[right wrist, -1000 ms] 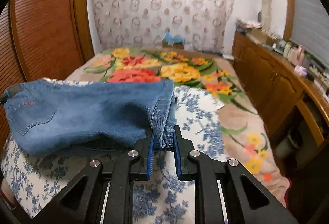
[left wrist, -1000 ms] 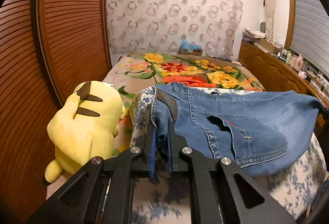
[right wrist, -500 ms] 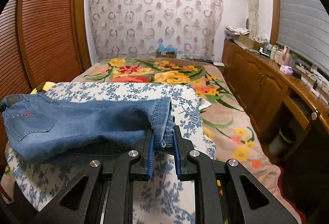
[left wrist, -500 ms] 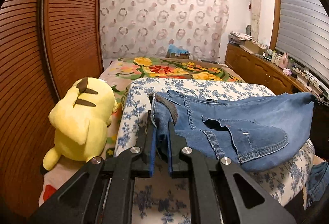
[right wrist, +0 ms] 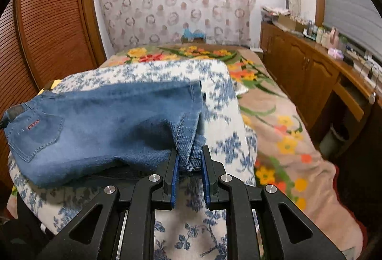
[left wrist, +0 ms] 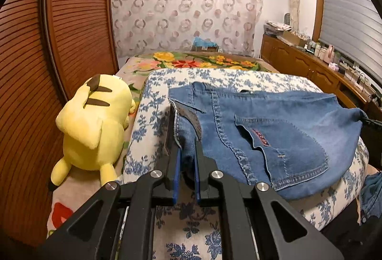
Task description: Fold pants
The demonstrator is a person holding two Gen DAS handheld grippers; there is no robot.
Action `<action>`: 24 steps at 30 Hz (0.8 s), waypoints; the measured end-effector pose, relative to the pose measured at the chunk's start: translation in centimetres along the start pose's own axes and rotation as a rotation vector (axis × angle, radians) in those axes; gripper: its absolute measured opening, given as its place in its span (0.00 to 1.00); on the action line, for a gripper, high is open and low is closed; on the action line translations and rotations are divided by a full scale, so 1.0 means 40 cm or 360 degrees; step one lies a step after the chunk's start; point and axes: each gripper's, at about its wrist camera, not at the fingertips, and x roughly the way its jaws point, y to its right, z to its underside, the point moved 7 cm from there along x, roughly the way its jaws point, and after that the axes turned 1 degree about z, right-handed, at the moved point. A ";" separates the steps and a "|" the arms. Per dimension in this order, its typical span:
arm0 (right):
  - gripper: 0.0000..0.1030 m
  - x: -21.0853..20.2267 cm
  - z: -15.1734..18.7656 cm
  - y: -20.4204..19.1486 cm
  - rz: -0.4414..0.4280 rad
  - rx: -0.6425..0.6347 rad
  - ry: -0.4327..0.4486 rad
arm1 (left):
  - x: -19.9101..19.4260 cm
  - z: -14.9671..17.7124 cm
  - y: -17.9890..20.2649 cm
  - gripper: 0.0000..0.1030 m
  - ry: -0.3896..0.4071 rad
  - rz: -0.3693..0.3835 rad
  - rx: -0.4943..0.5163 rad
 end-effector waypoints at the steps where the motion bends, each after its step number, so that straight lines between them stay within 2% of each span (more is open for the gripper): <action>1: 0.16 0.002 0.006 0.007 -0.0007 0.0014 -0.0009 | 0.000 0.003 0.000 0.10 -0.0005 -0.0001 0.0001; 9: 0.17 0.023 0.006 0.019 -0.0012 0.0057 -0.0051 | 0.012 0.026 0.001 0.12 -0.0050 -0.0011 0.0029; 14: 0.17 0.035 0.014 0.025 -0.0010 0.0068 -0.0083 | 0.019 0.042 -0.007 0.24 -0.0066 -0.0032 0.0033; 17: 0.17 0.034 0.014 0.026 -0.0017 0.0080 -0.0087 | 0.008 0.043 -0.016 0.37 -0.0050 0.0003 -0.0013; 18: 0.18 0.035 0.010 0.027 -0.0015 0.0080 -0.0087 | -0.002 0.041 -0.014 0.46 -0.0035 0.0027 -0.0024; 20: 0.18 0.032 0.012 0.022 -0.0007 0.0076 -0.0082 | -0.021 0.033 -0.005 0.52 0.0002 0.0047 -0.0017; 22: 0.21 0.029 0.015 0.015 0.0001 0.0067 -0.0073 | -0.035 0.026 0.008 0.77 0.0027 0.0056 -0.0003; 24: 0.22 0.027 0.019 0.014 0.0010 0.0066 -0.0060 | -0.038 0.019 0.025 0.79 0.0040 0.0095 0.0003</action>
